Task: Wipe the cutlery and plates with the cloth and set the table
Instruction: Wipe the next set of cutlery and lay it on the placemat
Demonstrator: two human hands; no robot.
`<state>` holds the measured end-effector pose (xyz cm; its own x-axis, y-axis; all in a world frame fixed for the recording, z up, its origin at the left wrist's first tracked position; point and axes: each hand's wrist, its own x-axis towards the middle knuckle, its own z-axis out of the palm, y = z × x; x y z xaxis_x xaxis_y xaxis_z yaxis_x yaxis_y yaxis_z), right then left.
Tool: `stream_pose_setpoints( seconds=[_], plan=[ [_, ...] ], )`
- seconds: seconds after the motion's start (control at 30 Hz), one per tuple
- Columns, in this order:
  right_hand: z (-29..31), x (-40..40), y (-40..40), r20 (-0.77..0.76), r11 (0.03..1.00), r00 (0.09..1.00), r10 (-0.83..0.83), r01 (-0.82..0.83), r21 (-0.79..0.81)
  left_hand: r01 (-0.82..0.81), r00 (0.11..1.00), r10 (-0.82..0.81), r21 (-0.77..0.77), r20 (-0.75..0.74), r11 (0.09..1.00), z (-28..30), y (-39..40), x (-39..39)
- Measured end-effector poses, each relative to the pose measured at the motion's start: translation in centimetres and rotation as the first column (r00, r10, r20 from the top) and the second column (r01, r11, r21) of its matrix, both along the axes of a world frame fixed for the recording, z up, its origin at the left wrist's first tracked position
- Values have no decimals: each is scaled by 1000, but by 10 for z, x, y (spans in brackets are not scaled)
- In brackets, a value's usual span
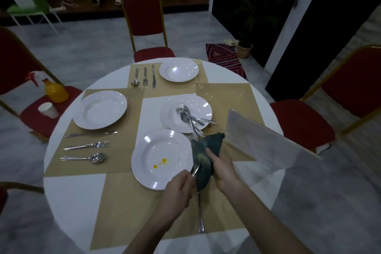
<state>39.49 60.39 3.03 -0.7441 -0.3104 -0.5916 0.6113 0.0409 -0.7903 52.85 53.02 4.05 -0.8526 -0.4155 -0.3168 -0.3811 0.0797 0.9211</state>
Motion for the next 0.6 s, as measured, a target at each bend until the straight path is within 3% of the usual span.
stream_pose_setpoints(
  seconds=[0.13,0.23,0.33,0.43,0.5,0.6],
  plan=[
    [3,22,-1,27,994,997,73,-70,-86,-30,1000,30,9,-8,1000,0,-10,4],
    [-3,31,2,19,991,991,131,-131,2,-53,998,52,34,23,998,-4,-5,17],
    [-6,17,-1,55,999,997,-52,51,15,-23,1000,23,30,12,999,-4,7,19],
    [2,-16,-4,14,969,969,-247,247,5,31,999,-32,-126,-4,992,1,9,10],
    [6,-18,-11,-50,981,980,-194,194,-14,-3,1000,0,-156,-19,988,7,3,4],
    [1,8,-22,-7,997,998,-70,70,-28,-91,996,86,-159,-37,983,10,-3,3]
  ],
)
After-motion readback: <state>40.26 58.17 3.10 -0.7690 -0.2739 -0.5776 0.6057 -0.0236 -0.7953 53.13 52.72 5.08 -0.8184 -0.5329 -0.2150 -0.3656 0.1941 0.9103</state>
